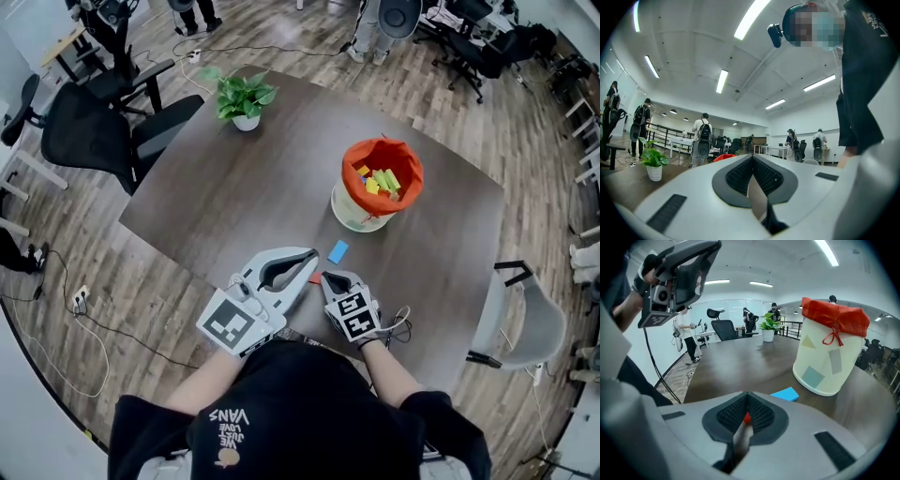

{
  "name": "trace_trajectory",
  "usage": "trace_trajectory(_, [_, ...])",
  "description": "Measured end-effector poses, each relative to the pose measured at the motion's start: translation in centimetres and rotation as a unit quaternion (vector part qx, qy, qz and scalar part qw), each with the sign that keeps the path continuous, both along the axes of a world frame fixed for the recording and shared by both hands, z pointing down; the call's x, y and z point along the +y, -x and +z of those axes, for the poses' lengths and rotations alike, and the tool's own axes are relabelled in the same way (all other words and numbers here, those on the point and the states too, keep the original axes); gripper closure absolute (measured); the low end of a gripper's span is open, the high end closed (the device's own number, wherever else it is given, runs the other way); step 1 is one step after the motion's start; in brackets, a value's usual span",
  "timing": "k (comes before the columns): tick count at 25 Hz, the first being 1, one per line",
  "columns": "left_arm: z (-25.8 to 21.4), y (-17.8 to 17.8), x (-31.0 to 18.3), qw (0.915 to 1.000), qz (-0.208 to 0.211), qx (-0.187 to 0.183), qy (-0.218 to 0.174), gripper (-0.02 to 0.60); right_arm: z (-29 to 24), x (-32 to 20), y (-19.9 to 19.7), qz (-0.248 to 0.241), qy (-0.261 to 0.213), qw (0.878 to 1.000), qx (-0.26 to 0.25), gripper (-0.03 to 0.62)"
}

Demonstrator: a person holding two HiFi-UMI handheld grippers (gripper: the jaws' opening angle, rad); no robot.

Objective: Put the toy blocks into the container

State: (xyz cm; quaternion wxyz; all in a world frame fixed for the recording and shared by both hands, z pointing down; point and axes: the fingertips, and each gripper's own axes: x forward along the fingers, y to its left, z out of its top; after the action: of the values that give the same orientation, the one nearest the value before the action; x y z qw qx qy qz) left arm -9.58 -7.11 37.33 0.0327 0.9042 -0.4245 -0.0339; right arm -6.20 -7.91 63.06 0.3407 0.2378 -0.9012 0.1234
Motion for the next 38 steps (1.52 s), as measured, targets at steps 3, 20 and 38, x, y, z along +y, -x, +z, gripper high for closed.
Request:
trace_trajectory(3, [0.0, 0.1, 0.0, 1.0000, 0.000, -0.003, 0.000, 0.571, 0.7, 0.1, 0.0, -0.006, 0.013, 1.000, 0.010, 0.576])
trace_trajectory(20, [0.1, 0.0, 0.0, 1.0000, 0.000, 0.002, 0.002, 0.571, 4.3, 1.0, 0.1, -0.103, 0.037, 0.985, 0.132, 0.352])
trace_trajectory(38, [0.2, 0.4, 0.0, 1.0000, -0.004, 0.004, 0.006, 0.571, 4.4, 1.6, 0.9, -0.141, 0.051, 0.981, 0.125, 0.444])
